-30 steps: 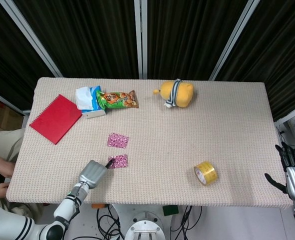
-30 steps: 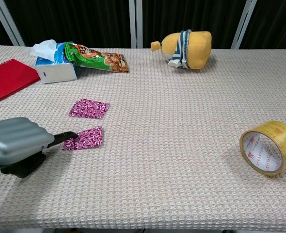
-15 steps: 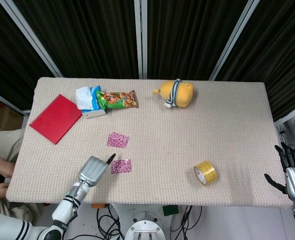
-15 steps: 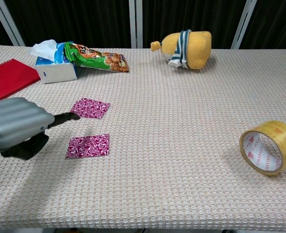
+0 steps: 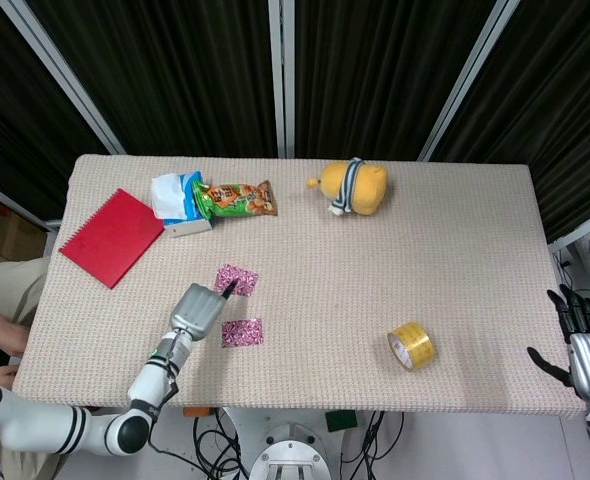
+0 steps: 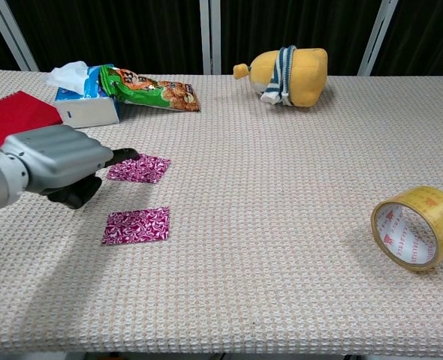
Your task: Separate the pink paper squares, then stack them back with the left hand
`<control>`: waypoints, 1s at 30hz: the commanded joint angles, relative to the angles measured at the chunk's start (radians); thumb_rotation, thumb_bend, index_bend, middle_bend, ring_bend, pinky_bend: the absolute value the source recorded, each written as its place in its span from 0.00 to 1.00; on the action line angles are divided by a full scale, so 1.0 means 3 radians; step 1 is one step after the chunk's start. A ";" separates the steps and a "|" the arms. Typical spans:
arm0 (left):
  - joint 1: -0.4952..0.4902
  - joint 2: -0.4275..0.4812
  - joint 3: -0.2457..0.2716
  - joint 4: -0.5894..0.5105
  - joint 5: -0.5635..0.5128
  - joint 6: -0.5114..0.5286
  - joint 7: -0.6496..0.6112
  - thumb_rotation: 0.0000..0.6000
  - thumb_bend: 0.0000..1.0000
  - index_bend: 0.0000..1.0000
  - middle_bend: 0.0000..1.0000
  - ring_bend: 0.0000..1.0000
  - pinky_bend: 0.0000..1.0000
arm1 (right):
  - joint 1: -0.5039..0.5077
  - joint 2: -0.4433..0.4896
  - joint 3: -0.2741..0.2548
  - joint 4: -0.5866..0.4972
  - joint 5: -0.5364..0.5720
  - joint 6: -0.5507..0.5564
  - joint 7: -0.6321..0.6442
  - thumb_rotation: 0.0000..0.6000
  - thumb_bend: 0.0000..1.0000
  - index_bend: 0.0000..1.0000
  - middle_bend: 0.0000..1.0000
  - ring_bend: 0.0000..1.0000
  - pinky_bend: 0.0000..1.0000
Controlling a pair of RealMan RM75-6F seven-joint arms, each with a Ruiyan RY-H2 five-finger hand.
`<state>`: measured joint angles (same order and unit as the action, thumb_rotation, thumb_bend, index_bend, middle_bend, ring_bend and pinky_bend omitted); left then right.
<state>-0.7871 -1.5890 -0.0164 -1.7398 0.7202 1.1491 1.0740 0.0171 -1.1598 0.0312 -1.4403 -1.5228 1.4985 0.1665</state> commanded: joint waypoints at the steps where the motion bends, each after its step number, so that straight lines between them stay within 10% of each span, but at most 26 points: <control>1: -0.0130 -0.0138 -0.0100 0.0163 -0.0198 -0.0058 0.0116 1.00 0.71 0.02 0.85 0.81 0.85 | -0.0005 0.0010 0.0005 0.0009 0.0014 0.0002 0.0018 1.00 0.51 0.00 0.00 0.00 0.00; 30: -0.0213 0.0064 0.0269 -0.0084 -0.0842 0.0353 0.0526 1.00 0.72 0.05 0.84 0.81 0.85 | 0.0016 0.0013 0.0019 0.0000 0.0016 -0.0014 0.0033 1.00 0.51 0.00 0.00 0.00 0.00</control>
<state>-0.8543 -1.5734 0.0614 -1.7629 0.4716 1.2541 1.2340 0.0219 -1.1563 0.0368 -1.4397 -1.5183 1.4941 0.1768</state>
